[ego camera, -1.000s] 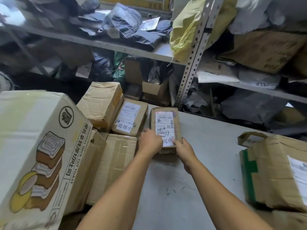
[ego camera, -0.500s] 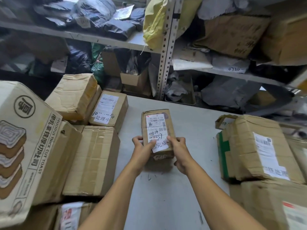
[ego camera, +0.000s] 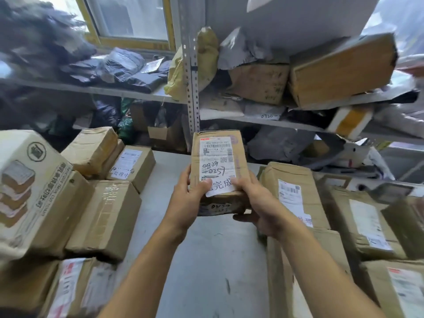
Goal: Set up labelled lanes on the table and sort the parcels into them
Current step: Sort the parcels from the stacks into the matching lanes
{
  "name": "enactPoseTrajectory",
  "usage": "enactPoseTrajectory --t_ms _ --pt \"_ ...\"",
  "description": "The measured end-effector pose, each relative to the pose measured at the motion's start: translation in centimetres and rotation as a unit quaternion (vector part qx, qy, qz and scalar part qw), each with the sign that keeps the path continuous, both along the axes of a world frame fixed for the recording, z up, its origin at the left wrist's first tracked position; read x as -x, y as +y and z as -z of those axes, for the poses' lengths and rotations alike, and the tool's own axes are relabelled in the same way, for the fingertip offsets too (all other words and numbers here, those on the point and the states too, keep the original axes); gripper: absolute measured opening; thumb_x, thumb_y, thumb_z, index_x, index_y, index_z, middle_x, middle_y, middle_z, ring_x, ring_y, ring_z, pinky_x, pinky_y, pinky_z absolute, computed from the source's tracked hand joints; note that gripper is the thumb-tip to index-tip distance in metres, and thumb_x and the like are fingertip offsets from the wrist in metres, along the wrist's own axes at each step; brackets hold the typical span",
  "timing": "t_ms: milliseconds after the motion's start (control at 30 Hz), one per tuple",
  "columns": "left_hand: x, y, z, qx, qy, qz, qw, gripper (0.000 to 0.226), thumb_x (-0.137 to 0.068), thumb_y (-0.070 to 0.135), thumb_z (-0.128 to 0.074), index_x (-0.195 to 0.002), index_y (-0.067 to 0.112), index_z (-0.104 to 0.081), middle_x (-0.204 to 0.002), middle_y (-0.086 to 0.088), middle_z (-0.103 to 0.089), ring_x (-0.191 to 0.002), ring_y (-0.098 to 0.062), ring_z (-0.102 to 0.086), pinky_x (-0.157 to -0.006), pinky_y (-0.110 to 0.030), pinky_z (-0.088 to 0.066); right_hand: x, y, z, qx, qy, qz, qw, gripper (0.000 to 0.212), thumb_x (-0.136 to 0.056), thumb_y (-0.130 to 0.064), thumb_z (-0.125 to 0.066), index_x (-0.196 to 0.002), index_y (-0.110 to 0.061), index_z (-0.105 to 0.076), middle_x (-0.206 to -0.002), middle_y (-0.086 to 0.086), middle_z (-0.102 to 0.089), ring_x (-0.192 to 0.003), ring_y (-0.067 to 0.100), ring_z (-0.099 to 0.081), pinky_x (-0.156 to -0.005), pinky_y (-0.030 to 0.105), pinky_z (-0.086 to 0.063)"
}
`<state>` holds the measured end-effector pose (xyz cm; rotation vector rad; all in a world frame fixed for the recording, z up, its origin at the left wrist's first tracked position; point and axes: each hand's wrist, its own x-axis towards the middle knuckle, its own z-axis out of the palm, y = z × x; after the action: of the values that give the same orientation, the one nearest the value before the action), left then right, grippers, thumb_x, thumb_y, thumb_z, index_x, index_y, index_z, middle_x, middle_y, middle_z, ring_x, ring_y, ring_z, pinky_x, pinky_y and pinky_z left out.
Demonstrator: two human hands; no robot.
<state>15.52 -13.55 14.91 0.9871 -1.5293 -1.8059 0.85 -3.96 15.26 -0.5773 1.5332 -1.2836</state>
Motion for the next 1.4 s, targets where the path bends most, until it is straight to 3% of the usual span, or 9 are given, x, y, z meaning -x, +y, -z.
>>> enactPoseTrajectory --t_ms 333,567,633,733,833,967,1100,1267,1400 --pt "4.1 11.4 -3.9 -0.005 0.055 0.087 0.995 0.047 -0.098 0.029 -0.058 -0.141 0.037 -0.043 -0.125 0.008 -0.066 -0.1 -0.01 -0.071 -0.069 -0.024 -0.058 3.0 14.1 -4.0 0.036 0.009 0.098 0.995 0.024 -0.077 -0.05 -0.064 -0.101 -0.051 -0.067 -0.105 -0.006 -0.076 -0.081 0.011 -0.072 -0.067 0.036 -0.057" --pt "8.1 17.5 -3.9 -0.012 0.074 0.223 0.972 0.052 -0.098 0.022 -0.057 -0.145 0.034 -0.041 -0.13 0.004 -0.065 -0.109 -0.016 -0.069 -0.079 -0.035 -0.06 4.5 23.5 -4.0 0.025 0.028 0.224 0.974 0.044 -0.069 -0.054 -0.068 -0.111 -0.04 -0.067 -0.105 -0.001 -0.077 -0.08 0.015 -0.073 -0.061 0.034 -0.057" --pt "9.3 19.8 -3.8 -0.023 0.071 0.248 0.966 0.053 -0.098 0.02 -0.057 -0.145 0.035 -0.04 -0.13 0.004 -0.064 -0.107 -0.017 -0.069 -0.082 -0.038 -0.06 5.0 26.3 -4.0 0.021 0.024 0.25 0.968 0.039 -0.073 -0.051 -0.066 -0.11 -0.039 -0.068 -0.103 -0.001 -0.077 -0.073 0.011 -0.071 -0.058 0.032 -0.054" --pt "11.5 23.2 -3.5 -0.027 0.07 0.288 0.955 0.054 -0.097 0.019 -0.058 -0.146 0.035 -0.039 -0.128 0.007 -0.065 -0.099 -0.008 -0.07 -0.068 -0.024 -0.058 6.1 30.4 -3.7 0.017 0.023 0.285 0.958 0.022 -0.081 -0.044 -0.063 -0.101 -0.04 -0.071 -0.099 0.0 -0.077 -0.073 0.012 -0.067 -0.06 0.032 -0.053" --pt "13.8 26.7 -3.2 -0.032 0.067 0.31 0.948 0.058 -0.096 0.018 -0.059 -0.148 0.032 -0.037 -0.134 0.003 -0.062 -0.107 -0.012 -0.068 -0.079 -0.03 -0.059 7.6 34.4 -3.4 0.015 0.025 0.31 0.95 0.018 -0.087 -0.04 -0.061 -0.103 -0.04 -0.071 -0.103 0.001 -0.077 -0.078 0.015 -0.067 -0.061 0.033 -0.052" --pt "17.1 31.5 -2.4 -0.042 0.069 0.335 0.939 0.059 -0.091 0.025 -0.067 -0.142 0.039 -0.038 -0.117 0.016 -0.07 -0.101 -0.009 -0.071 -0.069 -0.026 -0.058 10.4 39.8 -3.3 0.011 0.038 0.308 0.95 0.042 -0.079 -0.047 -0.06 -0.12 -0.041 -0.065 -0.111 0.002 -0.075 -0.081 0.012 -0.071 -0.056 0.03 -0.052" --pt "20.9 36.9 -2.1 -0.042 0.063 0.329 0.941 0.066 -0.079 0.036 -0.067 -0.139 0.044 -0.04 -0.121 0.013 -0.068 -0.105 -0.015 -0.07 -0.073 -0.035 -0.06 14.3 45.3 -3.5 0.018 0.051 0.281 0.958 0.043 -0.082 -0.048 -0.057 -0.125 -0.045 -0.061 -0.114 -0.001 -0.075 -0.087 0.011 -0.073 -0.056 0.026 -0.053" --pt "24.9 42.9 -1.7 -0.049 0.04 0.314 0.947 0.07 -0.074 0.044 -0.071 -0.135 0.052 -0.038 -0.116 0.019 -0.067 -0.102 -0.009 -0.07 -0.069 -0.026 -0.059 19.0 51.1 -3.1 0.036 0.04 0.262 0.964 0.048 -0.084 -0.043 -0.057 -0.131 -0.035 -0.058 -0.115 -0.002 -0.075 -0.098 0.012 -0.073 -0.066 0.025 -0.057" --pt "27.1 46.2 -1.4 -0.045 0.031 0.304 0.951 0.076 -0.066 0.054 -0.075 -0.132 0.057 -0.039 -0.122 0.018 -0.064 -0.111 -0.01 -0.066 -0.076 -0.033 -0.06 21.8 54.3 -2.8 0.03 0.044 0.237 0.97 0.046 -0.087 -0.047 -0.056 -0.132 -0.038 -0.057 -0.117 -0.002 -0.074 -0.103 0.017 -0.072 -0.068 0.027 -0.056"
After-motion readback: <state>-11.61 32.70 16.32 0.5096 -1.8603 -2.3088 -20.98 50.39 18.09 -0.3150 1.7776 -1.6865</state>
